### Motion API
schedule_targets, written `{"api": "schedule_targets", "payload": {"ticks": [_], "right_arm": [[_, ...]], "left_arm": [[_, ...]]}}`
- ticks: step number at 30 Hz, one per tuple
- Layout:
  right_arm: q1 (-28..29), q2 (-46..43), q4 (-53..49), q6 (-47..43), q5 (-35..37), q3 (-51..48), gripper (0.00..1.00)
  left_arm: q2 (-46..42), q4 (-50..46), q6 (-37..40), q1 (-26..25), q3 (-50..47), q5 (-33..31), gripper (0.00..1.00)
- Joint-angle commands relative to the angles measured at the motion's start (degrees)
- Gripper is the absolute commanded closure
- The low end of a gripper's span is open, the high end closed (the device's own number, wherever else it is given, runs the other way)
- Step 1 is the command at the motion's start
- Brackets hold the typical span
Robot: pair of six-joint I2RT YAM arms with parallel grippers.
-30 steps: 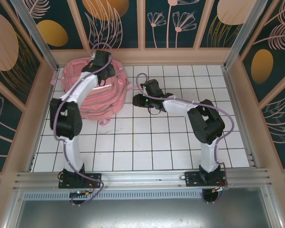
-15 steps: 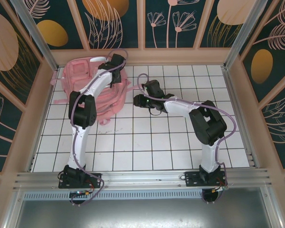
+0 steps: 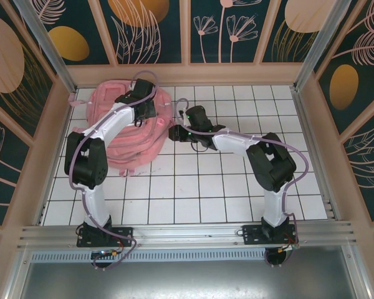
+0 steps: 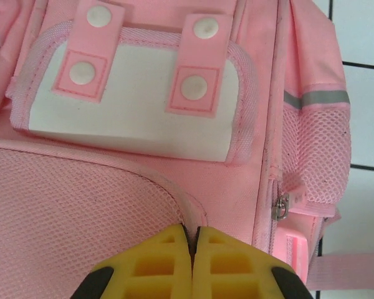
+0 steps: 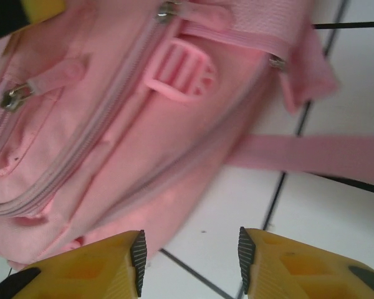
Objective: Pack the student bag
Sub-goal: Move the student bag to the top-left of the table, then zip the student bag at the middle-left of the table.
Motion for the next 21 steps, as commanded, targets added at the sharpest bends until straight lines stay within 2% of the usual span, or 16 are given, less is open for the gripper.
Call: {"api": "schedule_targets", "payload": {"ticks": [1,8,14,21], "right_arm": [[4.3,-0.5,3.3,-5.5,-2.5,0.8,0.54],[10.4,6.4,3.7,-10.0,-2.5,5.4,0.55],[11.0,10.3,6.1,-9.6,-4.0,7.3,0.52],[10.9,13.7,7.4,-10.0,-4.5,10.5,0.48]], "left_arm": [[-1.5,-0.2,-2.2,-1.1,0.2,2.8,1.00],[3.1,-0.4,-2.2,-0.9,3.1,1.1,1.00],[7.0,-0.6,-3.3,0.3,4.2,4.3,1.00],[6.2,-0.9,-3.7,0.3,4.2,5.4,1.00]]}}
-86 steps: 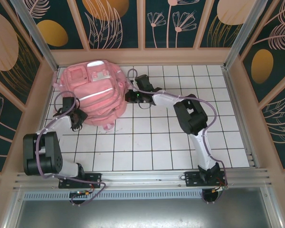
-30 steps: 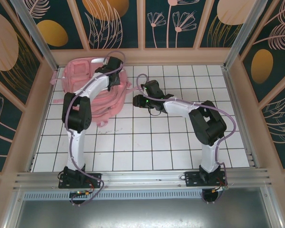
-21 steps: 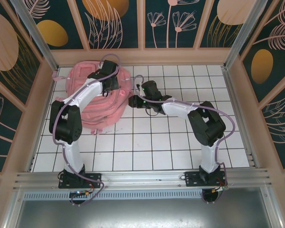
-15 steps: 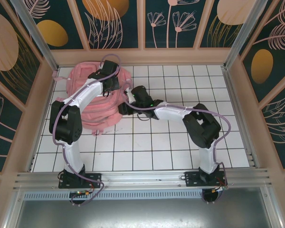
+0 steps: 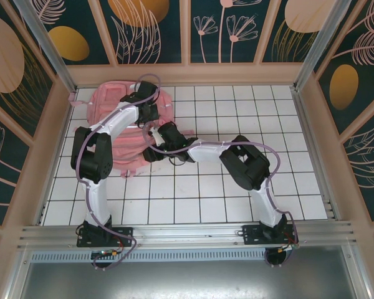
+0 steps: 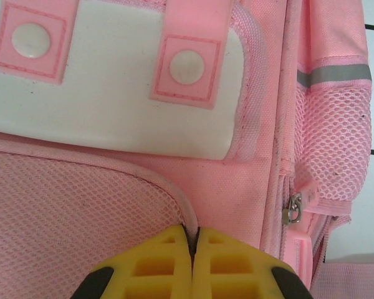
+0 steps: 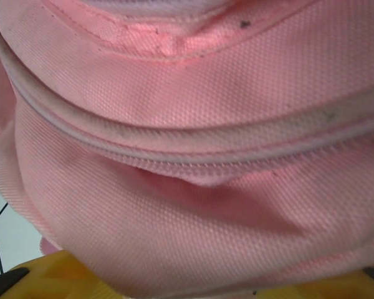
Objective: Pack the student bag
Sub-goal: Zip the student bag at the middle-left of the table.
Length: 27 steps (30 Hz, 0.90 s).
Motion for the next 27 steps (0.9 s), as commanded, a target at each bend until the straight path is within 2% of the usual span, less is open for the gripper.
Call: {"api": "schedule_targets", "payload": {"ticks": [1,9,15,21,27], "right_arm": [[-0.2,1.9,3.9,-1.6,-1.6,3.1,0.48],[-0.3,1.5,8.9,0.9,-10.5,1.9,0.50],[0.2,-1.2,10.3,1.3,-13.2,-1.2,0.54],[1.2,-1.1,8.4,-0.3,-12.7,-0.1,0.62],[1.4,0.5,6.6,-0.7,-10.5,2.6,0.60]], "left_arm": [[0.4,0.6,-1.9,0.2,1.5,2.7,1.00],[1.2,0.2,-2.1,0.3,1.7,3.1,1.00],[2.2,0.2,-2.6,0.4,2.1,4.1,1.00],[2.3,0.2,-2.7,0.4,2.0,4.2,1.00],[2.2,0.2,-2.7,0.4,2.0,4.4,1.00]]}}
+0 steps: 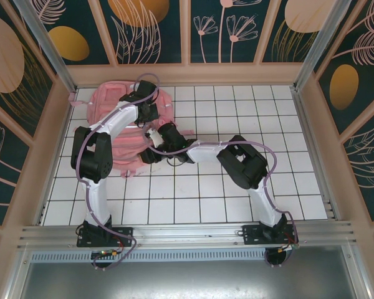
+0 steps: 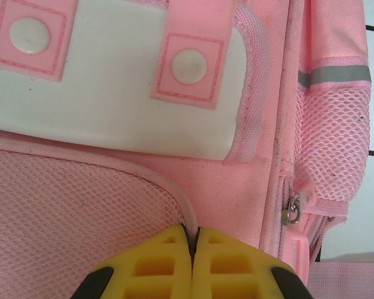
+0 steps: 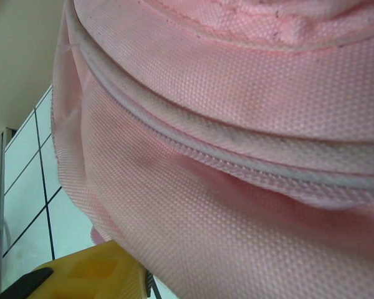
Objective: Pack the student bag
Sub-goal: Zip the student bag at the middle-left of the table.
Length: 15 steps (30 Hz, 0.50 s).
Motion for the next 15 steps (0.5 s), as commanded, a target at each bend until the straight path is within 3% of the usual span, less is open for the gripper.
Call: {"api": "schedule_targets", "payload": {"ticks": [1,3,9,15], "right_arm": [[1.3,-1.3,1.5,-0.9,-1.0,2.8,0.58],[1.3,-1.8,1.4,-0.8,-0.5,2.8,0.49],[-0.2,-4.3,3.3,1.3,-1.9,0.5,0.49],[-2.0,-2.9,-0.1,2.1,1.1,2.0,0.40]], "left_arm": [[1.8,0.9,-1.9,0.1,1.1,3.3,1.00],[1.7,0.8,-1.6,0.1,1.0,3.1,1.00],[1.8,0.8,-1.5,0.1,1.0,3.0,1.00],[1.6,0.8,-1.5,0.0,0.9,3.5,1.00]]}}
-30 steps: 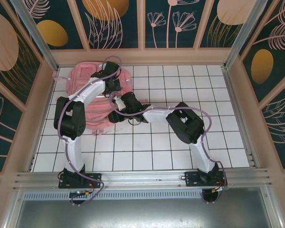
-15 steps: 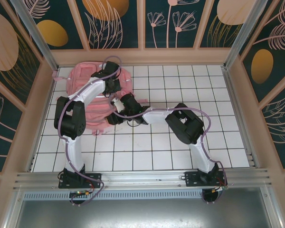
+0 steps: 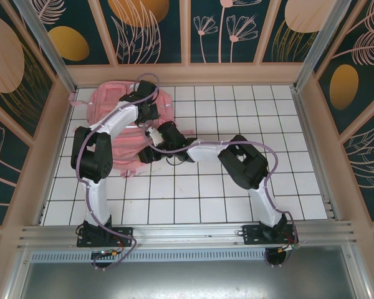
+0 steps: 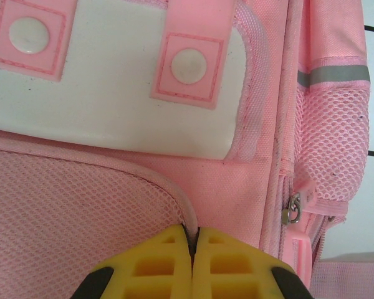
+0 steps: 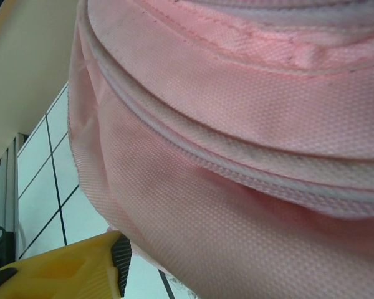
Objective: Pack the student bag
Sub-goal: Zip the student bag at the middle-left of the table.
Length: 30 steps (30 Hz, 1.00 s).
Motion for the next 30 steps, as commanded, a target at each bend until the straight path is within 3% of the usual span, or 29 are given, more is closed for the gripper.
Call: {"api": "schedule_targets", "payload": {"ticks": [1,10,18,30], "right_arm": [[-1.7,-2.3,0.8,0.7,2.0,1.4,0.39],[0.1,-1.0,0.8,-1.4,-2.3,3.8,0.51],[1.5,-0.3,-1.3,-4.0,-1.8,4.4,0.76],[3.2,-1.3,-1.0,-5.4,-1.1,3.9,0.71]], "left_arm": [[1.5,0.8,-1.6,0.1,0.7,3.4,1.00],[1.8,1.0,-1.9,0.0,0.4,3.7,1.00],[2.3,0.7,-1.7,0.0,1.0,4.0,1.00],[2.6,0.4,-1.5,0.1,1.2,3.7,1.00]]}}
